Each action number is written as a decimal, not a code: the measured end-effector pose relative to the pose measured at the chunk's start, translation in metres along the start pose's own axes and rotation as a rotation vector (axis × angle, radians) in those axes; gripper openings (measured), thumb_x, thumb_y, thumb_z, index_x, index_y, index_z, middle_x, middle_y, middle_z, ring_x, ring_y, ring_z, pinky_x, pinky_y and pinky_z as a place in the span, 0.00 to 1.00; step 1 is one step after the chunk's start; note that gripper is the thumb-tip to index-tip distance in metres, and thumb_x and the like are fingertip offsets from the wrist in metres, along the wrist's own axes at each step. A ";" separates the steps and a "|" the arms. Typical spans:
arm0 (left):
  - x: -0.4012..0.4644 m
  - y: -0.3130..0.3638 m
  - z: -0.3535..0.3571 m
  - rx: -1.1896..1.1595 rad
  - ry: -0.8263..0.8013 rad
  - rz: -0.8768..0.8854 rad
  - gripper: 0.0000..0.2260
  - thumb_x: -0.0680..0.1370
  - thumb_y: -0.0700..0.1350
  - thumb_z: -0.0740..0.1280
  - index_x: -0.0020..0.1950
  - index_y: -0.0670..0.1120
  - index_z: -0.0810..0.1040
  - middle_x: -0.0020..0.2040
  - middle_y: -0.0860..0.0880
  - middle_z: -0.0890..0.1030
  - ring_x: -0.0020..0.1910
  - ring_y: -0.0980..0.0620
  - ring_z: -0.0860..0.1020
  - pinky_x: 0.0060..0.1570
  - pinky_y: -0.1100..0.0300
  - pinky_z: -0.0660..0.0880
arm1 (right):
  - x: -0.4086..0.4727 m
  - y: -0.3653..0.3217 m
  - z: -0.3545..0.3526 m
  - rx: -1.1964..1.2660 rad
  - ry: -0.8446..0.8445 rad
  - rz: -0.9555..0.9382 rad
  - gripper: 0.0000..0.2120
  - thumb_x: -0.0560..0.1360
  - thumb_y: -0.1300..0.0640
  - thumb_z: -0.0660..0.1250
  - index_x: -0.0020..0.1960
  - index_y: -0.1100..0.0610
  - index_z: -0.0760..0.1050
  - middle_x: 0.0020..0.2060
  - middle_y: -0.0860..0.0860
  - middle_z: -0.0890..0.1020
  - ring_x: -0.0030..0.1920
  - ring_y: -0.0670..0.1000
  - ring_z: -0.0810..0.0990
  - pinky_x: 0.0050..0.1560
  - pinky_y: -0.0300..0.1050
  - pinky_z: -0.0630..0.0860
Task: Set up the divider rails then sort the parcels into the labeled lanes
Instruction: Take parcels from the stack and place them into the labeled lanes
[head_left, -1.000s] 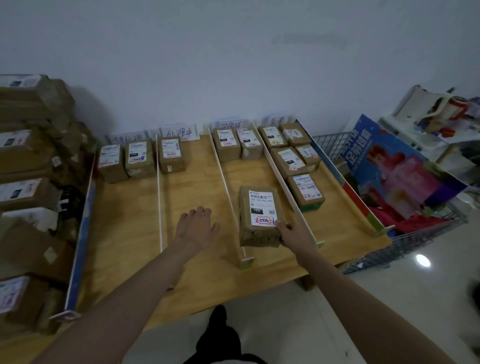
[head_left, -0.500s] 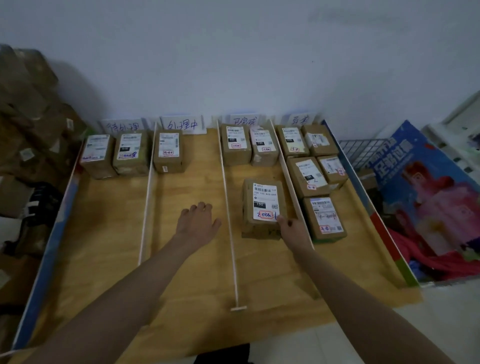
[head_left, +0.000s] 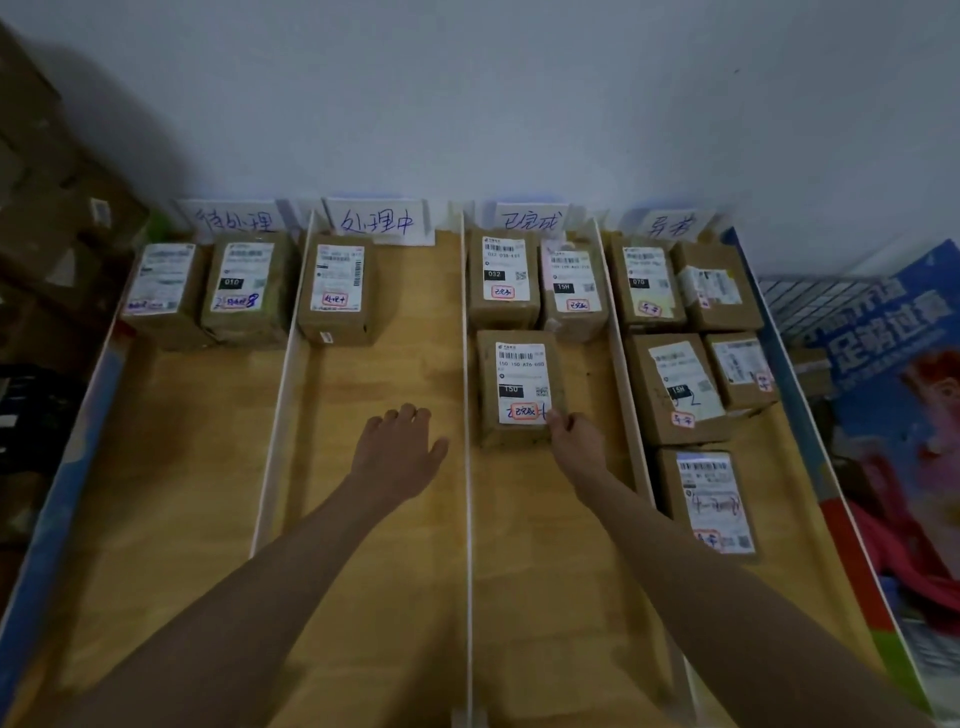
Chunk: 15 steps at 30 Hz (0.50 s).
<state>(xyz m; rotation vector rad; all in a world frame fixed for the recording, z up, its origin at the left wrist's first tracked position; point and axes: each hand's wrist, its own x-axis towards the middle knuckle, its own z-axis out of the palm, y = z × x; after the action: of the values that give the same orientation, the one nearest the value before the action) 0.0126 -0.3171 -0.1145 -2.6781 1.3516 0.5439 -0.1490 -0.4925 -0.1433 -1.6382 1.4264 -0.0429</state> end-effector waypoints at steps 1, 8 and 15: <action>0.003 0.000 0.002 -0.006 -0.002 -0.001 0.24 0.82 0.59 0.53 0.72 0.46 0.68 0.67 0.47 0.73 0.65 0.46 0.73 0.63 0.51 0.68 | 0.005 -0.002 0.002 0.001 -0.002 0.001 0.18 0.82 0.47 0.59 0.57 0.61 0.76 0.51 0.55 0.80 0.46 0.50 0.79 0.35 0.39 0.72; 0.006 -0.004 0.015 -0.021 -0.022 -0.017 0.24 0.82 0.59 0.53 0.72 0.46 0.68 0.67 0.48 0.73 0.64 0.47 0.73 0.64 0.52 0.69 | 0.020 -0.007 0.012 -0.022 -0.003 -0.030 0.19 0.82 0.47 0.59 0.60 0.62 0.74 0.56 0.58 0.77 0.51 0.55 0.77 0.45 0.45 0.72; -0.001 -0.010 0.020 -0.013 -0.043 -0.040 0.24 0.83 0.60 0.52 0.73 0.46 0.68 0.67 0.48 0.73 0.64 0.47 0.73 0.63 0.51 0.69 | 0.018 -0.012 0.015 0.016 -0.034 -0.035 0.20 0.83 0.47 0.58 0.61 0.63 0.74 0.56 0.56 0.78 0.53 0.55 0.77 0.50 0.49 0.74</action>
<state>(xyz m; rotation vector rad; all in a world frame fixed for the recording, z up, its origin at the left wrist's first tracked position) 0.0141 -0.3057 -0.1334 -2.6814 1.2859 0.6046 -0.1256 -0.4987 -0.1532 -1.6439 1.3689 -0.0462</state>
